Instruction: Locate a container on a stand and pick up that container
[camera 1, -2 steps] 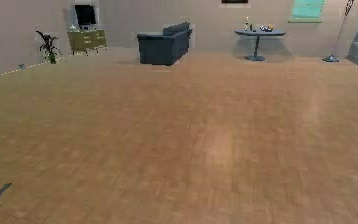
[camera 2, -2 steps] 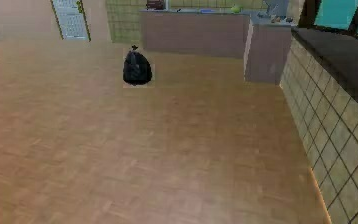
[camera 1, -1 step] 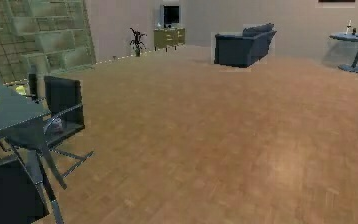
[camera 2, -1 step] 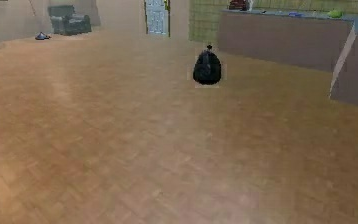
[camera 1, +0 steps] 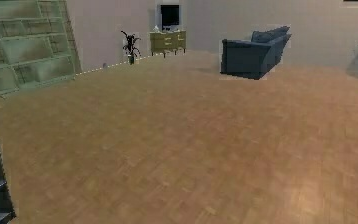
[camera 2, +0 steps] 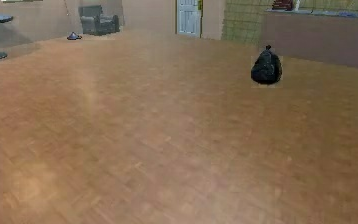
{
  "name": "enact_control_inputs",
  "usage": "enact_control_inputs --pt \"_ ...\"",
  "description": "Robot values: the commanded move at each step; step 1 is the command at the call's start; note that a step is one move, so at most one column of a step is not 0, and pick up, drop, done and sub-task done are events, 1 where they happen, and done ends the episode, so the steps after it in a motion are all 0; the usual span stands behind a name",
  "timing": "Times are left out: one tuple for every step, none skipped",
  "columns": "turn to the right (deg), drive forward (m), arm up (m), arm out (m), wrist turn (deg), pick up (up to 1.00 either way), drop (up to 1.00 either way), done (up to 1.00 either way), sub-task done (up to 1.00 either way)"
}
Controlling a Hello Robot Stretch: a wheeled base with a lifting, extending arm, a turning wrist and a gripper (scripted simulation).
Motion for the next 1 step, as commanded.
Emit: enact_control_inputs --pt "0.0 1.0 0.0 0.0 0.0 0.0 0.0 0.0 0.0"
